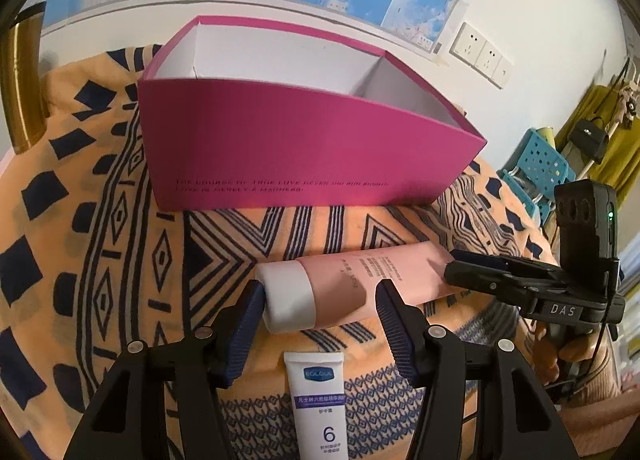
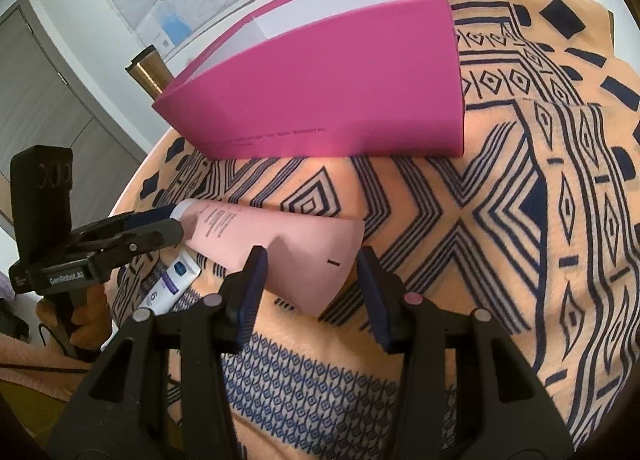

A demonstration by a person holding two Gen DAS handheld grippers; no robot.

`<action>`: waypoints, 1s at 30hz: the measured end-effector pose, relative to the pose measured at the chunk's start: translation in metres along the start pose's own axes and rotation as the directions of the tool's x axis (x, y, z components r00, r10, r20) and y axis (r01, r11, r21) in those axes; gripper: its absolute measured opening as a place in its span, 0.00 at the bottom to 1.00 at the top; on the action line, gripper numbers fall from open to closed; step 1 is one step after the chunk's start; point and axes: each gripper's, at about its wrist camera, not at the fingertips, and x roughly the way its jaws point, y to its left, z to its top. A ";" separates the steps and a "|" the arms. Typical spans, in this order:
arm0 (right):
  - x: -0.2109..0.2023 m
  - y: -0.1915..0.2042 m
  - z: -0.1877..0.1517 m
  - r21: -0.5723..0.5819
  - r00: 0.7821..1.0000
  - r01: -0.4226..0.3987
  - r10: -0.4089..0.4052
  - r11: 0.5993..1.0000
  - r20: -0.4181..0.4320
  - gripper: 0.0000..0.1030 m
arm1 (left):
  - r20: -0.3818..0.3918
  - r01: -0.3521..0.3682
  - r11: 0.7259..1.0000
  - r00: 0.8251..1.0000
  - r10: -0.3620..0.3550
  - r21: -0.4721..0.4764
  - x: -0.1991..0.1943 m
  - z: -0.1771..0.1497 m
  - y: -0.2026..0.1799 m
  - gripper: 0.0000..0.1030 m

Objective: Organize rigid objects
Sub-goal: 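Grasp the peach tube at its middle with the right gripper and lift, then carry the peach tube over the magenta box with the right gripper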

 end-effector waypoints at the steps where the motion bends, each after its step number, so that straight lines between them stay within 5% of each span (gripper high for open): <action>1: 0.000 0.000 0.001 0.000 1.000 0.000 0.000 1.000 0.003 0.48 | 0.006 -0.002 1.000 1.000 0.002 0.003 -0.001 0.001 -0.001 0.56; 30: -0.046 0.029 0.053 -0.130 0.984 0.016 0.007 0.991 0.177 0.48 | 0.177 -0.034 0.999 0.984 0.026 0.042 -0.043 0.047 -0.017 0.56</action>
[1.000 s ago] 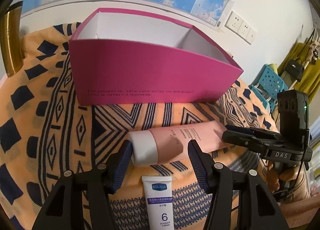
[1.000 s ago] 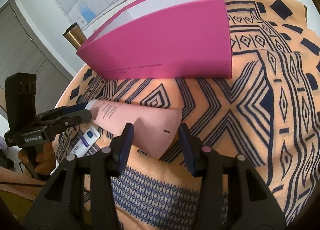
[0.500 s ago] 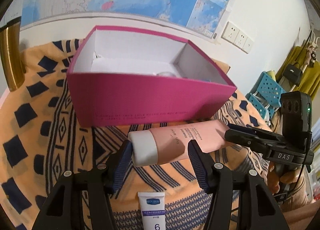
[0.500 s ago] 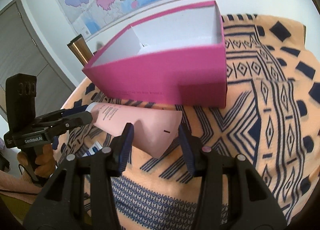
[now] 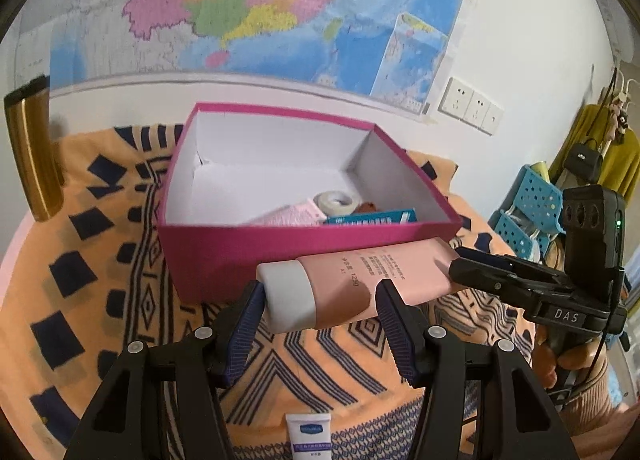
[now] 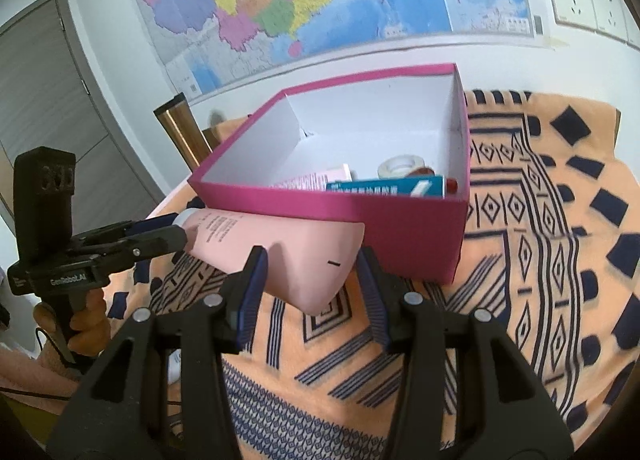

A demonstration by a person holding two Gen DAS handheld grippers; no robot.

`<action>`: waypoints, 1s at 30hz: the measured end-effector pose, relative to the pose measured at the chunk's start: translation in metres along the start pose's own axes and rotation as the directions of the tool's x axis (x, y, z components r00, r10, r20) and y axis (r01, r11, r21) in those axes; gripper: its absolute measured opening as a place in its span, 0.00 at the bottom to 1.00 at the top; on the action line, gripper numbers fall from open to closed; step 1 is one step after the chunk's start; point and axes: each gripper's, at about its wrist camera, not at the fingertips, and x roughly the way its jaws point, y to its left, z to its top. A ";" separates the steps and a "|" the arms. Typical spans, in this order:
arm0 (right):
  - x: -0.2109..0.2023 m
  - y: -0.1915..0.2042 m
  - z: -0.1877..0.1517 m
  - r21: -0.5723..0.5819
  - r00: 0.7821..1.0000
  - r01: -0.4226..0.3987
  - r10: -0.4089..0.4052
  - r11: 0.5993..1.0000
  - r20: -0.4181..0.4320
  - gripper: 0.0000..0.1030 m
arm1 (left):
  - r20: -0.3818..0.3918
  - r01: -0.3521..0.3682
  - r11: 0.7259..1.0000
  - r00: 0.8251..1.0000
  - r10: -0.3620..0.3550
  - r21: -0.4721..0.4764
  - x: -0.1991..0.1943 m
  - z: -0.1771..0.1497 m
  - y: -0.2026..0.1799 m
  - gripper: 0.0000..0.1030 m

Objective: Organize rigid objects
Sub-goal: 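Carry the peach tube over the magenta box with the right gripper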

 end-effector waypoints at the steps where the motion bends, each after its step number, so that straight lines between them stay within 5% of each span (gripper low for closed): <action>1: 0.000 0.001 0.002 -0.003 1.000 0.001 -0.001 1.000 0.004 0.48 | 0.005 -0.003 1.000 1.000 0.003 0.004 -0.001 0.002 -0.001 0.56; 30: 0.019 -0.004 0.058 -0.050 0.998 0.011 -0.007 0.999 0.069 0.48 | 0.078 -0.060 0.998 0.995 0.058 0.024 0.007 0.051 0.010 0.56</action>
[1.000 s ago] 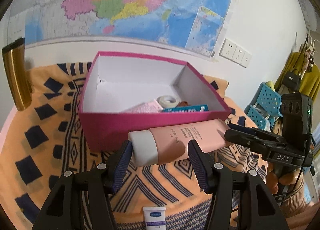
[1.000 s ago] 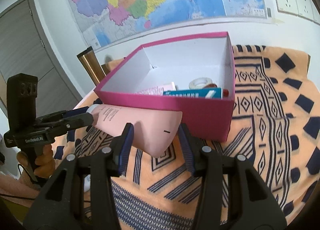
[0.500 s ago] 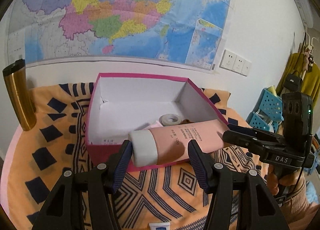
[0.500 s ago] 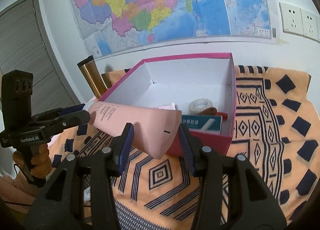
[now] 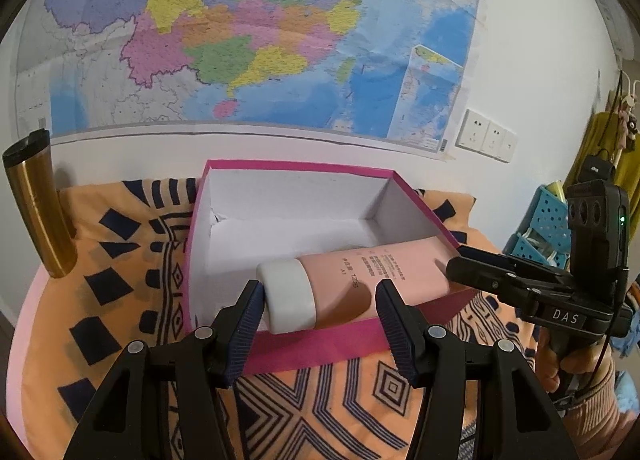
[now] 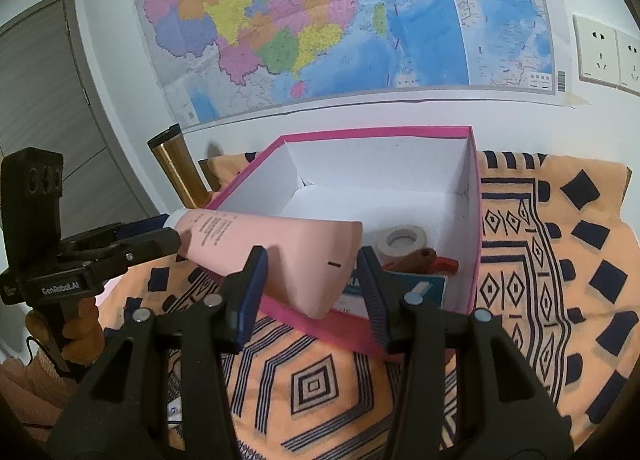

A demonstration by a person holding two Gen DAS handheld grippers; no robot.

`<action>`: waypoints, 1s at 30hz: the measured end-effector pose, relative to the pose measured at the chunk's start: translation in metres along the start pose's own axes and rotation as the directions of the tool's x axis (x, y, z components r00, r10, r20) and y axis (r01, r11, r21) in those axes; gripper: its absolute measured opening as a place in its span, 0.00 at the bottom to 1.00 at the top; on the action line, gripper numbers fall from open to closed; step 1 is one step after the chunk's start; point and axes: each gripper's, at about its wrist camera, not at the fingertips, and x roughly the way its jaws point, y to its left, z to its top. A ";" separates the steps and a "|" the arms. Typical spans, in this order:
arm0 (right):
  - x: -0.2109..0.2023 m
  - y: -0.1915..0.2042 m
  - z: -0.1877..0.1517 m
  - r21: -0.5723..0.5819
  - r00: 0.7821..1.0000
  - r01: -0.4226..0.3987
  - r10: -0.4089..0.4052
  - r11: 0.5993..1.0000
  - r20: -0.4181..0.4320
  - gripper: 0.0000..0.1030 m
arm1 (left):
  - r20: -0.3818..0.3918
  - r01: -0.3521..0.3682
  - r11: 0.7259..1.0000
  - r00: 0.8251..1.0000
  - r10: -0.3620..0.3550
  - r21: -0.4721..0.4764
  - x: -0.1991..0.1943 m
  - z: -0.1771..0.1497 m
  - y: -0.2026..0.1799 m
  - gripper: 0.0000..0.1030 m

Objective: Organize rigid objects
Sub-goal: 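Carry the peach tube over the magenta box with the right gripper, then lower the peach tube into the magenta box and open the right gripper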

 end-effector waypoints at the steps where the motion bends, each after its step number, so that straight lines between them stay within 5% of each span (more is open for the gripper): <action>1: 0.002 -0.001 0.001 0.001 1.000 0.000 0.000 1.000 -0.001 0.48 | -0.002 -0.002 1.000 1.000 0.002 -0.003 0.001 0.001 0.001 0.56; 30: 0.052 -0.016 0.021 0.038 0.999 0.006 -0.004 0.999 -0.052 0.48 | -0.043 -0.055 0.998 0.998 0.054 -0.035 0.041 0.014 0.028 0.56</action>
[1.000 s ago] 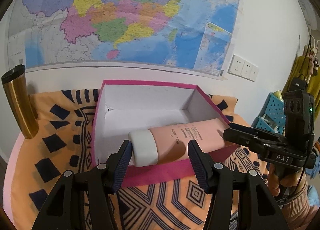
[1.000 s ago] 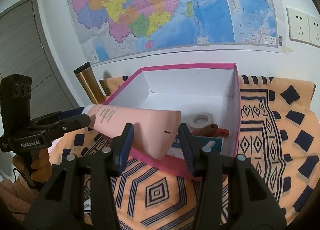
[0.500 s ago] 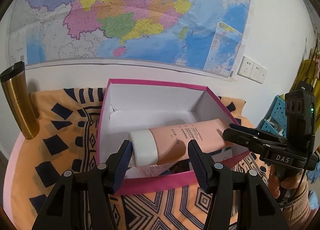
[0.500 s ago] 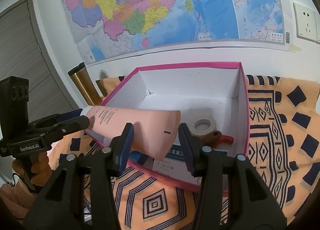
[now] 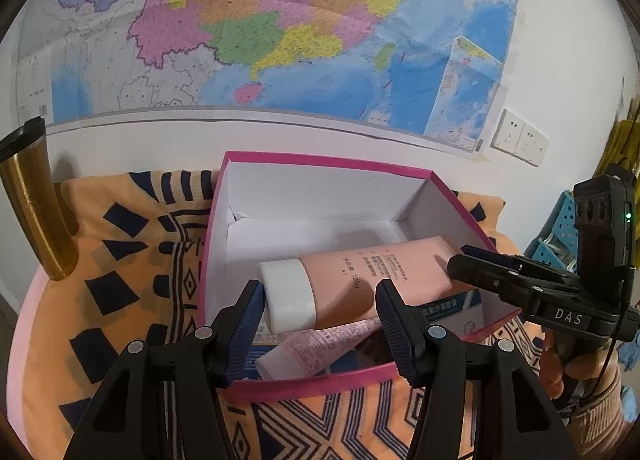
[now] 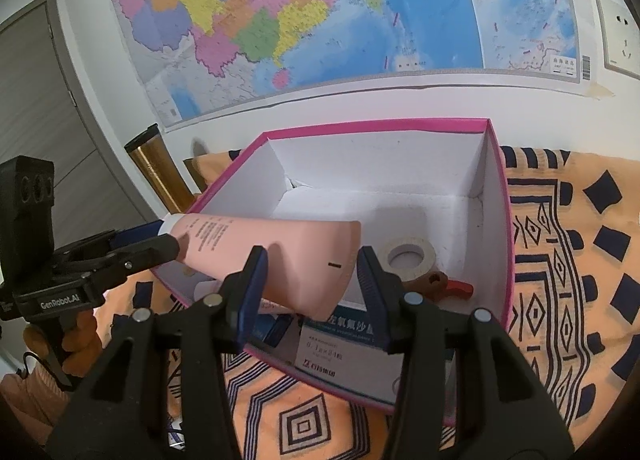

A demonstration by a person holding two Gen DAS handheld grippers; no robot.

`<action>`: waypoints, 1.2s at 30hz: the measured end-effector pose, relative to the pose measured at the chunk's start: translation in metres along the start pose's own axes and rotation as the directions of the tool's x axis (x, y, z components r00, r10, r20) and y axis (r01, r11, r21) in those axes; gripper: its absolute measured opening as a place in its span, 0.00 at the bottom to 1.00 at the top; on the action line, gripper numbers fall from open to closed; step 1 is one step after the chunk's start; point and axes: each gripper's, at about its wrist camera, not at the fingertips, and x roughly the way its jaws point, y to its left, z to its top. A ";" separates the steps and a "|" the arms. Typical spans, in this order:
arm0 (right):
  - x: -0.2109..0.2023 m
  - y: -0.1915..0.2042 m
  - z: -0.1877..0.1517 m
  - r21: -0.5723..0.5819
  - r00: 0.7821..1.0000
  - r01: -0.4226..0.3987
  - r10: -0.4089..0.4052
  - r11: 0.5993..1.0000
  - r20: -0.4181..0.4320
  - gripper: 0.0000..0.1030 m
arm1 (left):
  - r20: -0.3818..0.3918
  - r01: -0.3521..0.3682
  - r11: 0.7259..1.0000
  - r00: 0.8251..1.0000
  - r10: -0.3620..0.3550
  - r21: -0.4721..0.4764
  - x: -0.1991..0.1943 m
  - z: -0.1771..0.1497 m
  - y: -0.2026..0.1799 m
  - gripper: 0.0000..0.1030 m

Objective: Organize rigid objects
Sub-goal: 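Lower the peach tube into the magenta box and open the right gripper, then withdraw the open right gripper up and away from the magenta box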

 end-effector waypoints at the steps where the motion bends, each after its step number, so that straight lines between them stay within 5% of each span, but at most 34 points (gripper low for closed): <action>1: 0.001 0.000 0.001 0.000 1.000 0.000 0.000 1.000 -0.002 0.48 | -0.002 -0.002 1.000 1.000 0.002 -0.001 0.001 0.000 0.001 0.56; 22: 0.050 -0.009 0.011 0.040 0.995 0.033 -0.029 0.999 -0.097 0.48 | -0.068 -0.072 0.997 0.995 0.071 -0.015 0.038 0.003 0.016 0.56; 36: 0.052 -0.006 0.011 0.061 0.993 0.049 -0.042 0.997 -0.107 0.51 | -0.046 -0.119 0.993 0.992 0.120 0.010 0.039 0.003 0.011 0.56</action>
